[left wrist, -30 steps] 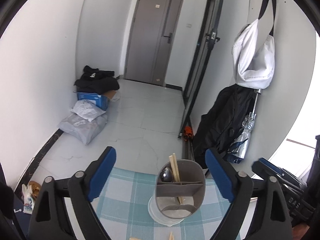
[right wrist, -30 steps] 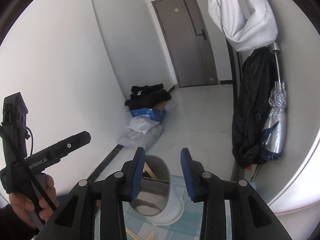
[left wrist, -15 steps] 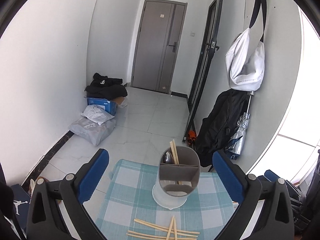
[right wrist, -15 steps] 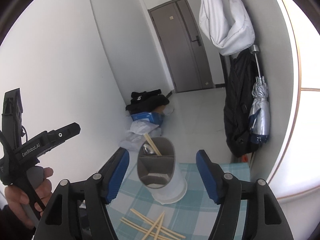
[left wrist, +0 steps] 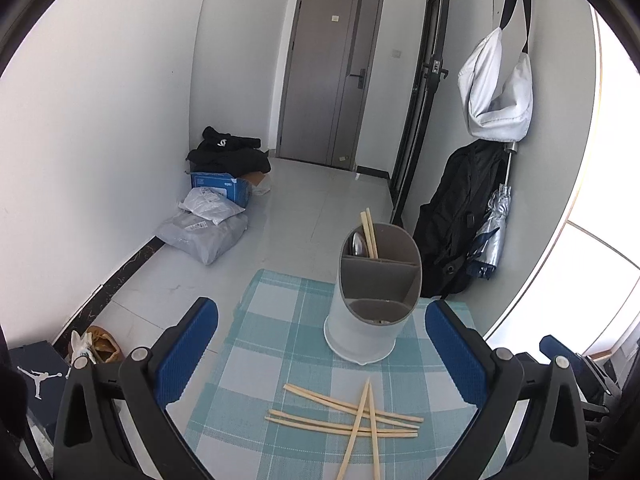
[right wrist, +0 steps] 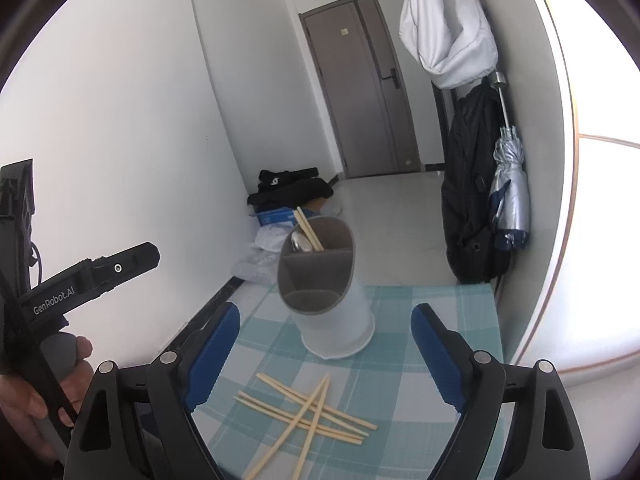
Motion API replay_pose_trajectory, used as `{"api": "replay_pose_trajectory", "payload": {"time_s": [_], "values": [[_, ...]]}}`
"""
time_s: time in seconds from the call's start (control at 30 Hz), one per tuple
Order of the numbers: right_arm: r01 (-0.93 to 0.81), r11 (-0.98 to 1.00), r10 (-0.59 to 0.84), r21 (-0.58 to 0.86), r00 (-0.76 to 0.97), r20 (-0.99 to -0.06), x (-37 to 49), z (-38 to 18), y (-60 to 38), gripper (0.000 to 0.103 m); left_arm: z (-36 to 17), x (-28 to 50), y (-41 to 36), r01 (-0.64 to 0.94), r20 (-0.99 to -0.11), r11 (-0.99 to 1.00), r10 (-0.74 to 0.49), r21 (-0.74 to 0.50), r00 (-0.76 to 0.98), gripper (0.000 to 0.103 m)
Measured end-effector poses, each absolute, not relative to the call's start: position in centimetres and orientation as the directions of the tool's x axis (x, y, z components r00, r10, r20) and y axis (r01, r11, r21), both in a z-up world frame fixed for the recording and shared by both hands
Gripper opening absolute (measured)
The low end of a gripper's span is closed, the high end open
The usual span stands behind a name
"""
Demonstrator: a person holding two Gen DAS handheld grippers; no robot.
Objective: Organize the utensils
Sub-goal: 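Move both grippers back down toward the wooden chopsticks on the cloth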
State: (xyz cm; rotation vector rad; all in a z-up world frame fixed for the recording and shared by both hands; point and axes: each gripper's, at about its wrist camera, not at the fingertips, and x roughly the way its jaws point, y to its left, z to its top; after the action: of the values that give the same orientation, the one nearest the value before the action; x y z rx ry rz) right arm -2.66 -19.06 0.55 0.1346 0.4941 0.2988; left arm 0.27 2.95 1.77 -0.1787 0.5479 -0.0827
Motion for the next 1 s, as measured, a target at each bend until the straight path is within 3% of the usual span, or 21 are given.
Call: {"api": "replay_pose_trajectory", "payload": {"time_s": [0.13,0.53,0.8,1.0], "values": [[-0.216,0.963,0.268,0.163,0.843,-0.466,-3.0,-0.7,-18.8,0.096,0.3,0.1,2.9,0.022,-0.533,0.979,-0.129,-0.203,0.836,0.102],[-0.193,0.967,0.255,0.169,0.774,-0.579,-1.8,-5.3,-18.8,0.096,-3.7,1.5,3.5,-0.006,-0.614,0.98,-0.12,-0.198,0.78,0.102],[-0.177,0.966,0.258,0.188,0.696,-0.67,0.1,-8.6,-18.1,0.096,-6.9,3.1,3.8,-0.001,-0.719,0.974,-0.168,-0.228,0.675,0.102],[-0.199,0.969,0.238,0.143,0.62,-0.748,1.9,-11.1,-16.3,0.087,-7.5,4.5,5.7,-0.07,-0.767,0.977,-0.114,-0.202,0.631,0.102]]}}
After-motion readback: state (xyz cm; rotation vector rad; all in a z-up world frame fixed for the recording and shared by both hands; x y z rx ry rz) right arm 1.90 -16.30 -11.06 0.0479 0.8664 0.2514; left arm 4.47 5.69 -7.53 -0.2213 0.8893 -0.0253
